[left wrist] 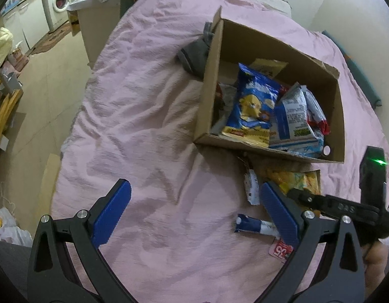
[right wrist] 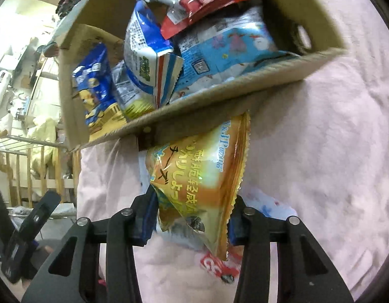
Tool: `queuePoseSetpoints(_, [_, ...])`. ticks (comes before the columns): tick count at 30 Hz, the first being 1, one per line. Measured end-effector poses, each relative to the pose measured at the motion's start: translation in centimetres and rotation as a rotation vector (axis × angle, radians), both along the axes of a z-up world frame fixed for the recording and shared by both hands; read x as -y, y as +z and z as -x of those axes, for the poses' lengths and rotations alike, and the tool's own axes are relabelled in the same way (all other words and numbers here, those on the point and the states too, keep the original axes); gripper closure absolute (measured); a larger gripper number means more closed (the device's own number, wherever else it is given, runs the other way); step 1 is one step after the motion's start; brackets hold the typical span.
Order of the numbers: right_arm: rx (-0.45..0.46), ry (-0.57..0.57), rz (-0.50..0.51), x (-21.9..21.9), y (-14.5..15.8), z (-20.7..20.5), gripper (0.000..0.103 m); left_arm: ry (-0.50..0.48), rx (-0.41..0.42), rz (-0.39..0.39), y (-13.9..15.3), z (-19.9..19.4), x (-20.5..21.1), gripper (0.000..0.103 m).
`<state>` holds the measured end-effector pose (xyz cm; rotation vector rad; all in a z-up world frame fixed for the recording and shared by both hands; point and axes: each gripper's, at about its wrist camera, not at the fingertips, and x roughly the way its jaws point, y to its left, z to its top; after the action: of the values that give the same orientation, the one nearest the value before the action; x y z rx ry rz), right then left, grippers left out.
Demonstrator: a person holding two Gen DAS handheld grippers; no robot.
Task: Organize snacks
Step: 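Grasp a yellow chip bag with the right tool, then lift the yellow chip bag with the right tool while the left tool grasps a white stick snack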
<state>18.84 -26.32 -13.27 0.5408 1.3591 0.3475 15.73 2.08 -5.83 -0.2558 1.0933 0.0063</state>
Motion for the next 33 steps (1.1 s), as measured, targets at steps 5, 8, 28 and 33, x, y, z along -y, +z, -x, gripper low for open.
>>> queuePoseSetpoints(5, [0.057,-0.010,-0.009,2.2,1.9,1.6,0.058,-0.048,-0.013,-0.025,-0.7,-0.2,2.1,0.002])
queuePoseSetpoints(8, [0.080,-0.032,-0.014,3.2,2.6,2.5,0.059,-0.080,-0.017,-0.058,-1.2,-0.3,3.5,0.002])
queuePoseSetpoints(28, [0.086,-0.156,0.005,7.0,2.9,3.9,0.059,-0.170,-0.083,-0.132,-4.7,-6.3,10.8,0.023])
queuePoseSetpoints(33, [0.089,-0.157,0.009,7.3,2.9,3.9,0.059,-0.192,-0.167,-0.113,-7.6,-7.2,11.3,0.042])
